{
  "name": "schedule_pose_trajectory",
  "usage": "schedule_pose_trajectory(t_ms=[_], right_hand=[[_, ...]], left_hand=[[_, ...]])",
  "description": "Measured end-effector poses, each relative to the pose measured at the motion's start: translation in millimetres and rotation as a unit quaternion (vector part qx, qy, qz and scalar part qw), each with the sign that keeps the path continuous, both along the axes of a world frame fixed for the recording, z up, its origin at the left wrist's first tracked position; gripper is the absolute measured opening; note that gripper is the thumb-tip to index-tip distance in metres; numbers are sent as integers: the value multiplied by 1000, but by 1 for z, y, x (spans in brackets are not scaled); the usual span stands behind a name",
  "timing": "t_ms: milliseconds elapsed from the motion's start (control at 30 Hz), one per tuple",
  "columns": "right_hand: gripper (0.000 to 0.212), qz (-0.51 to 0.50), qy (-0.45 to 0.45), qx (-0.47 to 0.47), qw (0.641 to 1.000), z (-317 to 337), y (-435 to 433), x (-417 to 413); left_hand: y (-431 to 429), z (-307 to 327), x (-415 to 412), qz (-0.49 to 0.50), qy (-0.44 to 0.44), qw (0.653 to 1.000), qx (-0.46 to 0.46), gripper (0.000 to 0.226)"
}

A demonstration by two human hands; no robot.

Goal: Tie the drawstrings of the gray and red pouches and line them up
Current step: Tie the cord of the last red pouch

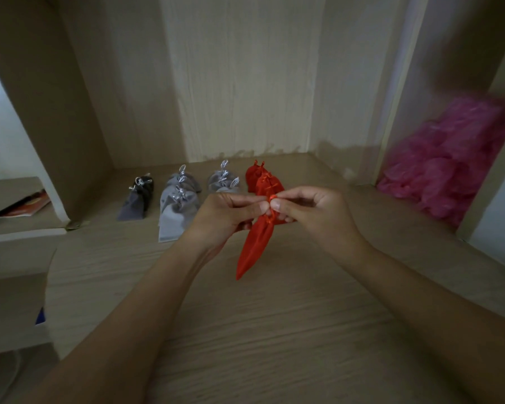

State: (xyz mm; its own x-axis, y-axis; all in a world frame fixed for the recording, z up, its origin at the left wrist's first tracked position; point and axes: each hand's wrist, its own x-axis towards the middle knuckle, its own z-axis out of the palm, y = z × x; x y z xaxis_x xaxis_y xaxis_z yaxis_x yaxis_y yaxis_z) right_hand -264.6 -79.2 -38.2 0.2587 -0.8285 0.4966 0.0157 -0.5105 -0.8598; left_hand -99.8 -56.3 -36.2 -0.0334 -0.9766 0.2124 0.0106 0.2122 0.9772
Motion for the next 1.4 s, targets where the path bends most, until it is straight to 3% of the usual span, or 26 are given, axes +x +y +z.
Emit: schedule_pose_trajectory(t_ms=[133,333,533,733,833,967,1200,1400], right_hand=[[9,-7,-7,-18,1000,0,2,1],[11,-80,43,-156,984,-4,7,1],[16,-175,139,-340,914,-10,7,3],[24,-180,166,-356,902,-10,3,5],[23,-167,144,-308,926,-7,2,7],[17,-65,0,-97,993,-3,11,14],[12,84,-48,98,990,10,5,7],[8,98,-23,96,990,14,4,1]], left_hand=[[0,0,-1,-12,6,1000,12,26],[3,3,-1,-43,36,998,33,20],[5,3,-3,-14,1,1000,1,29],[11,2,-15,0,52,998,-30,20],[11,3,-16,4,68,997,-35,19],[12,5,-16,17,21,998,-62,24],[14,7,-12,5,-22,995,-92,21],[11,2,-16,4,-15,995,-99,20]])
